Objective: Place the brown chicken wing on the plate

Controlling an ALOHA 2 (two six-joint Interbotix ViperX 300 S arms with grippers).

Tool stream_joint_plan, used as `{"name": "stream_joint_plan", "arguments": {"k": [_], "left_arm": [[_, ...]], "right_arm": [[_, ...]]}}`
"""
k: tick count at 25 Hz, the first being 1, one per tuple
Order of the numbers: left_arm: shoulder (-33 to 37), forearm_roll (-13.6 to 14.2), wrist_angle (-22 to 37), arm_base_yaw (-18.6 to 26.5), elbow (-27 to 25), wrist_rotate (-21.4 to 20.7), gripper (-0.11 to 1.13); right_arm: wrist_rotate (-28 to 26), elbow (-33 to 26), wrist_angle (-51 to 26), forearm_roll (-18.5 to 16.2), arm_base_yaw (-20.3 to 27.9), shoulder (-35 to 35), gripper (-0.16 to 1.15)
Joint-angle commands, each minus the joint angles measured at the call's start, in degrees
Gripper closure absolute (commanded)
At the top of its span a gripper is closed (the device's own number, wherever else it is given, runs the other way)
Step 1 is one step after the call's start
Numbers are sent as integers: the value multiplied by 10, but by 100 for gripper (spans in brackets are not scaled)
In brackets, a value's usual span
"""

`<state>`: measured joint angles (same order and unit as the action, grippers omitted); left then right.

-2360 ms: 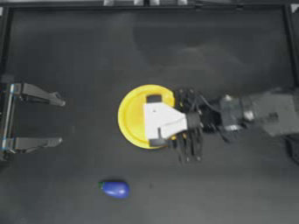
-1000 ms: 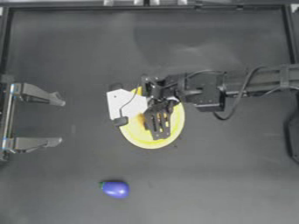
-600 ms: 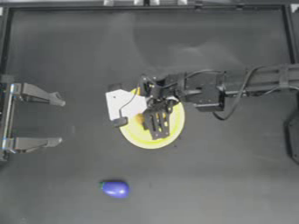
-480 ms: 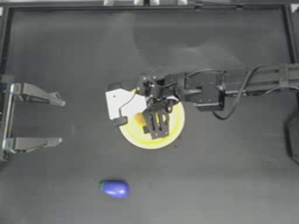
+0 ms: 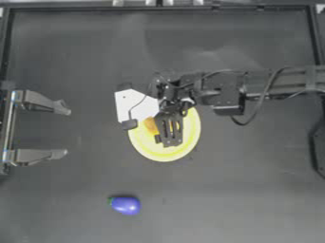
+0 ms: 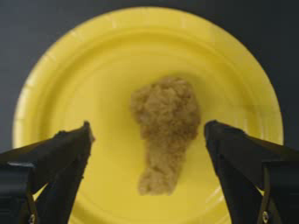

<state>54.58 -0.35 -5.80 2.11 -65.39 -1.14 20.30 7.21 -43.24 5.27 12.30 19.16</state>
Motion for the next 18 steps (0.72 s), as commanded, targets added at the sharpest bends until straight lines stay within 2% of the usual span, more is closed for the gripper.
{"name": "stream_joint_plan", "arguments": {"k": [1,11,18], "left_arm": [[-11,0,-2,1,11,0,-1],[-11,0,-3,4,9,0,-1],[-10,0,-2,6,6,0,-1]], "right_arm": [[2,-6,0,17,-1,-60,-4],[-4,48,28,28,-11,-158,-3],[-2,118,98,64,-12,-221,-3]]}}
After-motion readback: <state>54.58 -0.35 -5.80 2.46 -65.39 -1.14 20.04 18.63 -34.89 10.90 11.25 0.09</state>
